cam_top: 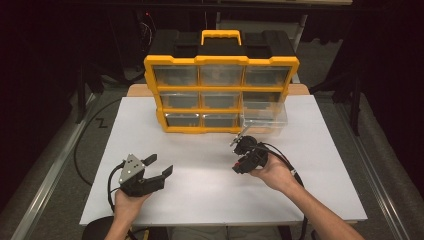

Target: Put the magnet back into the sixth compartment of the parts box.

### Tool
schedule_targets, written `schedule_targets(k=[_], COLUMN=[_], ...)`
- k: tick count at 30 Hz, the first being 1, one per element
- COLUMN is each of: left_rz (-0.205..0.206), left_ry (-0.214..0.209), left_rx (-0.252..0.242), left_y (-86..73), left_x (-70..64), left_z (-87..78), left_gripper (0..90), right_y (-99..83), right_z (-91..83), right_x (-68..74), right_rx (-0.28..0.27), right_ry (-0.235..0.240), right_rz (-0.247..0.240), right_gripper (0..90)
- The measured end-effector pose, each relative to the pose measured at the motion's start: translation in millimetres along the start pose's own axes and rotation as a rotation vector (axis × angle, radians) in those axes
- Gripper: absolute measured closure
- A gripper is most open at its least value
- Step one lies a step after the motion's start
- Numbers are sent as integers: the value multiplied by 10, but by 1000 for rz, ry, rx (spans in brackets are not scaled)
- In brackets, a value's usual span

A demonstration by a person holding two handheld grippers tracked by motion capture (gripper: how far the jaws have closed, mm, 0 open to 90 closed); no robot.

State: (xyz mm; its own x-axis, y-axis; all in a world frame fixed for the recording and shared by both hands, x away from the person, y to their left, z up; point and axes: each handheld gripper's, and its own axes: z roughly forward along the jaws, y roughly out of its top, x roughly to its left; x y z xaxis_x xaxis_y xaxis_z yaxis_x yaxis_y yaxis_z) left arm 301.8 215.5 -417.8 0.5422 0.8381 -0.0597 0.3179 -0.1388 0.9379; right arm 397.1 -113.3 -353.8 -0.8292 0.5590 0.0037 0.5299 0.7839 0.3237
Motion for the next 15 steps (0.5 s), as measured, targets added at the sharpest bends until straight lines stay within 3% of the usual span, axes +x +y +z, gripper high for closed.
schedule_targets(k=[15], left_rz=[-1], left_ry=[0], left_rx=[-1], left_y=[1], left_x=[-1], left_z=[0], left_gripper=[302], right_y=[-103], right_z=[-115], right_x=[-42], right_rx=[-7], right_ry=[-9], right_rz=[9], right_gripper=[651])
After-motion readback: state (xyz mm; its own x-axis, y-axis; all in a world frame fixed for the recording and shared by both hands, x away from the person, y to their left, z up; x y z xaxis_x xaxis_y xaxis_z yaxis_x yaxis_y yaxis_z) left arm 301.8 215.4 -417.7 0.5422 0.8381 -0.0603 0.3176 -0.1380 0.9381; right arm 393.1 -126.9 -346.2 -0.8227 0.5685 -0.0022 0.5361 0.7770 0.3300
